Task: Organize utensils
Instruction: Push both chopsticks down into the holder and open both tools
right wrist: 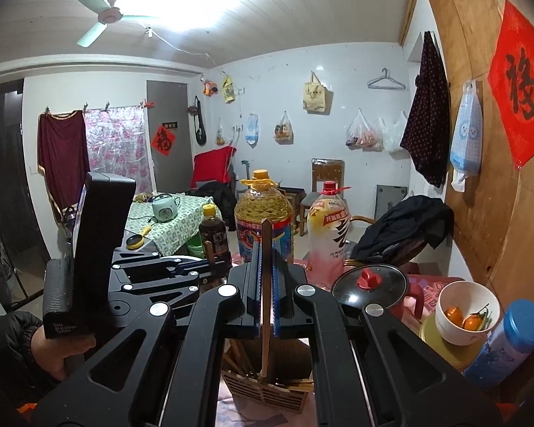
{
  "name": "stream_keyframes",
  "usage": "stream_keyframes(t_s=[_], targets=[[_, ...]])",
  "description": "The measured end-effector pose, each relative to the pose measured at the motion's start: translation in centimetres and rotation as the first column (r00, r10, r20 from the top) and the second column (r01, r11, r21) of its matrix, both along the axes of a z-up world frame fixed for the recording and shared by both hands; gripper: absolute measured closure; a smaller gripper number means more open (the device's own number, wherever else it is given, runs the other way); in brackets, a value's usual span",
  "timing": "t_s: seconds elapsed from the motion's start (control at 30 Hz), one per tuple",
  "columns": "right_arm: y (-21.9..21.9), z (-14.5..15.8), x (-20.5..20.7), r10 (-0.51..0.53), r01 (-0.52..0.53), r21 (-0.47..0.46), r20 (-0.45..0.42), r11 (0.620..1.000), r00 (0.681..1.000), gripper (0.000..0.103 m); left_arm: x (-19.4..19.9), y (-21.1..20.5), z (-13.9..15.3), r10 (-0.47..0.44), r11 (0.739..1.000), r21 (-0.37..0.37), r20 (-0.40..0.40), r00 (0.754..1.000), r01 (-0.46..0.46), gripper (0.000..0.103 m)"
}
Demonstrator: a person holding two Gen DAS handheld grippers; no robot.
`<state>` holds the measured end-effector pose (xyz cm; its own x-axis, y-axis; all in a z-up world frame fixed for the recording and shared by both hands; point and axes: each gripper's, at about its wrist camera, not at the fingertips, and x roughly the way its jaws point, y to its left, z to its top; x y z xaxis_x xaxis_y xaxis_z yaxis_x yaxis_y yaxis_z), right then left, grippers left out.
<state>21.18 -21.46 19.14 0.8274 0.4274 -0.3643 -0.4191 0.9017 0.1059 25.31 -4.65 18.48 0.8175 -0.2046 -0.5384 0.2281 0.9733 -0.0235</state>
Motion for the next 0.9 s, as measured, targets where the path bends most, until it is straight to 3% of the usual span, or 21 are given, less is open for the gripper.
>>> stream_keyframes(t_s=[0.53, 0.6, 0.63, 0.8, 0.87, 0.9], targets=[[-0.4, -5.7, 4.4, -0.015, 0.016, 0.005, -0.105, 1.0, 0.994, 0.097, 4.5, -0.9, -4.6, 0.017, 1.0, -0.017, -0.099, 0.995, -0.018, 0.096], [-0.5, -6.5, 4.6, -0.031, 0.031, 0.001, -0.131, 1.0, 0.991, 0.092, 4.7, -1.0, -5.2, 0.038, 0.999, -0.003, -0.117, 0.992, -0.038, 0.077], [-0.6, -6.7, 4.6, -0.032, 0.033, 0.005, -0.141, 0.999, 0.989, 0.09, 4.5, -0.9, -5.3, 0.05, 0.999, -0.001, -0.115, 0.992, -0.051, 0.058], [-1.5, -7.3, 4.0, -0.048, 0.053, 0.024, -0.178, 0.998, 0.983, 0.089, 3.3, -0.6, -5.3, 0.093, 0.996, 0.006, -0.122, 0.988, -0.093, 0.045], [-1.9, -7.3, 3.6, -0.061, 0.066, 0.021, -0.192, 0.998, 0.979, 0.087, 2.7, -0.3, -5.4, 0.131, 0.991, 0.02, -0.137, 0.982, -0.13, 0.029], [-2.0, -7.3, 3.3, -0.068, 0.073, 0.019, -0.201, 0.997, 0.977, 0.086, 2.4, -0.2, -5.4, 0.145, 0.989, 0.026, -0.14, 0.979, -0.143, 0.026]])
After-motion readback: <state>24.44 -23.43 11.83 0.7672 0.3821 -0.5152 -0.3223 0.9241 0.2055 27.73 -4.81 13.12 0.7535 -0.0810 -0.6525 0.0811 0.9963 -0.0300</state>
